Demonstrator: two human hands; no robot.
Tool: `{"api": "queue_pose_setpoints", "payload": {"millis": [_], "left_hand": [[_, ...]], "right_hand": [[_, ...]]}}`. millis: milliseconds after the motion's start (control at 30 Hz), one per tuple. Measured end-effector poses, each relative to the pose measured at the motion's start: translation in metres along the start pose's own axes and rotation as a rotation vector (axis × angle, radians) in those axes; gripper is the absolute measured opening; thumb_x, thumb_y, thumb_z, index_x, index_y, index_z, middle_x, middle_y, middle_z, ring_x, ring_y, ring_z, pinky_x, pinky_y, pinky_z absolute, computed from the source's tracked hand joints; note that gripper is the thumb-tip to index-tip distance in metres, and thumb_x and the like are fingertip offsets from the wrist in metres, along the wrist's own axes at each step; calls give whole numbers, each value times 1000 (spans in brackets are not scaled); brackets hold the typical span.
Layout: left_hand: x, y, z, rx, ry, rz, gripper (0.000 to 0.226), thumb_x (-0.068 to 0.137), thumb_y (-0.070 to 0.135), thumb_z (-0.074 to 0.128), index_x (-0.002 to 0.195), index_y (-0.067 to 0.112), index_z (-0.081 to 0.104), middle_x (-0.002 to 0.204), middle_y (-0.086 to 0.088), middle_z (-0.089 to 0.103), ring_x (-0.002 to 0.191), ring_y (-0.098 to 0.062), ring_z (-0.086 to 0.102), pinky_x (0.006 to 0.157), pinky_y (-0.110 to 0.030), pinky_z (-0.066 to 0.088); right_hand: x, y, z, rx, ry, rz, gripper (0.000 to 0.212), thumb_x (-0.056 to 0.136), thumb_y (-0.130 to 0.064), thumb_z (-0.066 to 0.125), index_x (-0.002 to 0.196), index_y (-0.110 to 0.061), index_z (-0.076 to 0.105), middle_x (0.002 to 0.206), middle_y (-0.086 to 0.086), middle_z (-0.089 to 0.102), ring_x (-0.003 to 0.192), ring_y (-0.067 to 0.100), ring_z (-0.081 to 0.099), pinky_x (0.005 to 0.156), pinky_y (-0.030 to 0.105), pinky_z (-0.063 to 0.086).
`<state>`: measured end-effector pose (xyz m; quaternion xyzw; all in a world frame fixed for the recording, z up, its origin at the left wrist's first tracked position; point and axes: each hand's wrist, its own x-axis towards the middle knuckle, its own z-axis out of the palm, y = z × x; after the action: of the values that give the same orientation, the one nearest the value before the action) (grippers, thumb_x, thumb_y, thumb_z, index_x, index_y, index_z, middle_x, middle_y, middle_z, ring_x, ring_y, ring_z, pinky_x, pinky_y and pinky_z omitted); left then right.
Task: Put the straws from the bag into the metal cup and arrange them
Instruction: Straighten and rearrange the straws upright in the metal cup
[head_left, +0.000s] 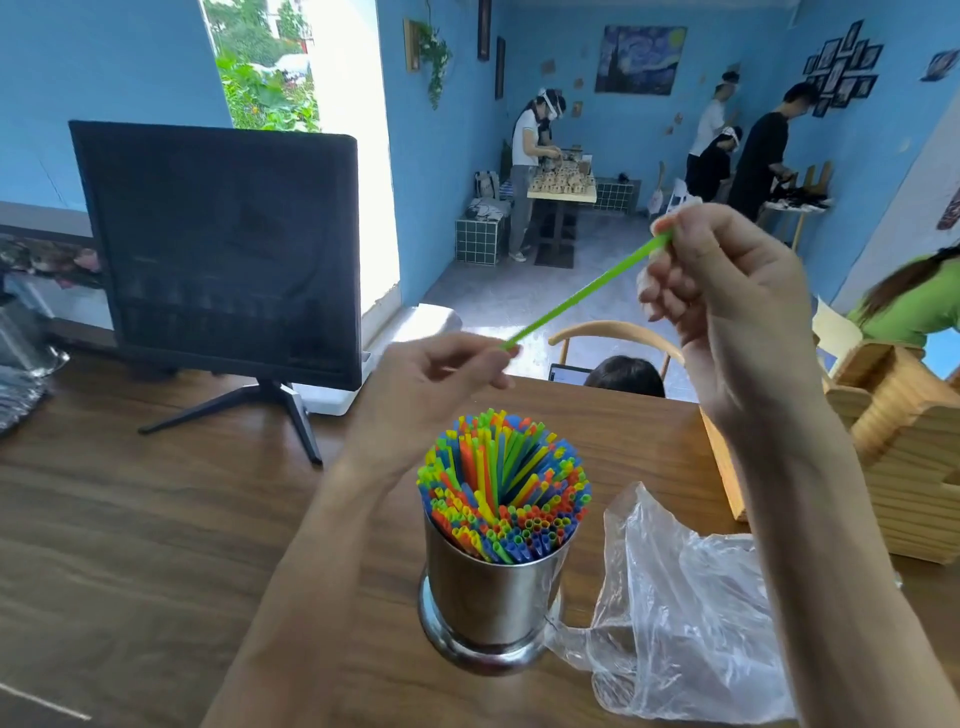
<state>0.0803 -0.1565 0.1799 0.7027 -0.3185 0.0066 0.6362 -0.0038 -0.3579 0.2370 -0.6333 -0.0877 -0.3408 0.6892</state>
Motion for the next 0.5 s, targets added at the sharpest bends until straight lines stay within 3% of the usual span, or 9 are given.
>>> {"api": "queue_pose_setpoints", "payload": {"millis": [67, 167, 267, 333, 433, 500], "left_hand": [[1, 2, -15, -177, 158, -27, 17, 63, 43, 79, 70, 28, 80, 66, 6, 73, 58, -4, 62, 61, -20, 48], [2, 2, -31, -369, 283, -88, 24, 55, 48, 78, 64, 27, 80, 59, 8, 66, 50, -3, 53, 58, -23, 45], [2, 1, -32, -401, 337, -22, 27, 62, 50, 80, 66, 24, 79, 62, 6, 69, 54, -5, 57, 56, -16, 47], [0, 1, -31, -340, 350, 20, 27, 76, 46, 80, 75, 20, 75, 68, 3, 73, 59, -6, 62, 57, -16, 48], [-3, 1, -30, -258, 365, 48, 21, 91, 28, 66, 84, 12, 54, 76, 3, 77, 70, -8, 72, 59, -17, 52], [-6, 3, -28, -232, 334, 80, 19, 99, 17, 59, 85, 13, 47, 86, 6, 79, 87, -10, 76, 69, -18, 56]], "right_hand": [[-9, 6, -8, 68, -65, 91, 14, 90, -27, 63, 82, -19, 71, 67, -4, 67, 65, 11, 65, 59, 19, 50], [-29, 27, -17, 3, -169, 213, 16, 76, -36, 73, 74, -21, 77, 67, 3, 68, 70, 15, 69, 60, 20, 52], [-54, 51, -24, -236, -311, 234, 10, 84, -27, 71, 78, -22, 79, 73, 8, 72, 67, 15, 64, 59, 22, 49], [-65, 61, -32, -337, -314, 239, 11, 84, -32, 74, 81, -23, 78, 74, 9, 72, 67, 15, 63, 59, 21, 46], [-71, 66, -50, -370, -372, 331, 21, 81, -45, 83, 85, -25, 77, 76, 13, 67, 68, 15, 60, 64, 19, 46], [-74, 69, -59, -352, -490, 405, 22, 79, -37, 87, 94, -24, 79, 77, 7, 65, 74, 16, 56, 71, 21, 49]]}}
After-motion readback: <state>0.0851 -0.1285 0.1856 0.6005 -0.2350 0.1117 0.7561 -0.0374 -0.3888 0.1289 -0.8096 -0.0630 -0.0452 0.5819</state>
